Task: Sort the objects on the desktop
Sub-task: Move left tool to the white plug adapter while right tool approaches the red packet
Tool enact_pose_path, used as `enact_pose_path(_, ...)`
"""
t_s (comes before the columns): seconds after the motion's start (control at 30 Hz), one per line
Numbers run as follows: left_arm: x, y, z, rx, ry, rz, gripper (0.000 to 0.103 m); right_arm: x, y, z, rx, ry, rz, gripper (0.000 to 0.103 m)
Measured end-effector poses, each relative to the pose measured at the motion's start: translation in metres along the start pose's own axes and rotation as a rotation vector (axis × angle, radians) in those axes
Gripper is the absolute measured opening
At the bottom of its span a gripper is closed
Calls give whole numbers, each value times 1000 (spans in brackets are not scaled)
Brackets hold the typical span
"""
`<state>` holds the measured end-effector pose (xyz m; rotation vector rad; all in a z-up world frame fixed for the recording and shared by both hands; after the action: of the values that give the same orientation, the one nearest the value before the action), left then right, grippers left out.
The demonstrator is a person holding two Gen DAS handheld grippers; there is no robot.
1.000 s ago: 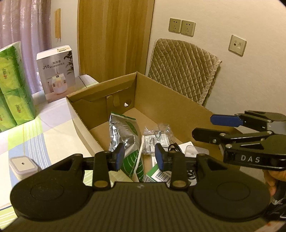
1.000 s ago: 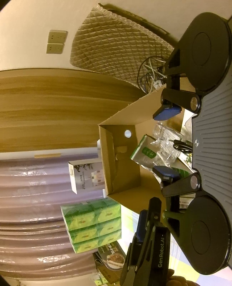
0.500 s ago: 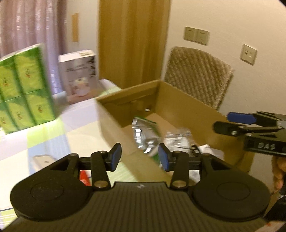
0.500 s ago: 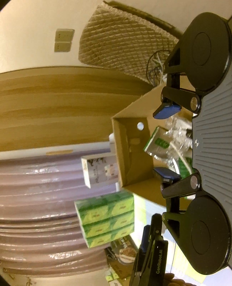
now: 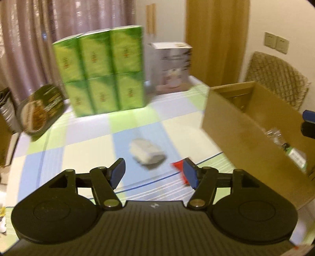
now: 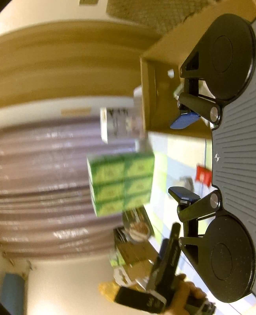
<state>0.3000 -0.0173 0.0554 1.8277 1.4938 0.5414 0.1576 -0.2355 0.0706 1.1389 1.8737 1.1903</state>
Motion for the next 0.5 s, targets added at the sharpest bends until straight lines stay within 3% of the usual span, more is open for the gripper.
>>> enact_pose_path(0.27,42,-17,3,20,61,19,68,48,-2,44,92,61,-32,64)
enact_pose_path(0.5,54,-20,23,51,45,61,69,65,-17,96,191,29,-34,64)
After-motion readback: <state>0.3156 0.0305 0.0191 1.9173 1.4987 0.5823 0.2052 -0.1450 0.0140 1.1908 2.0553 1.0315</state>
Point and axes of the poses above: each gripper's, at about its wrist camera, not at the fingertips, and z roughly the way its jaws point, x to its left, y to its top, the point moved 1 cm from there along z, roughly the way its jaws point, and after that the axes turned 11 degrees about -z, right-handed, at the moved point
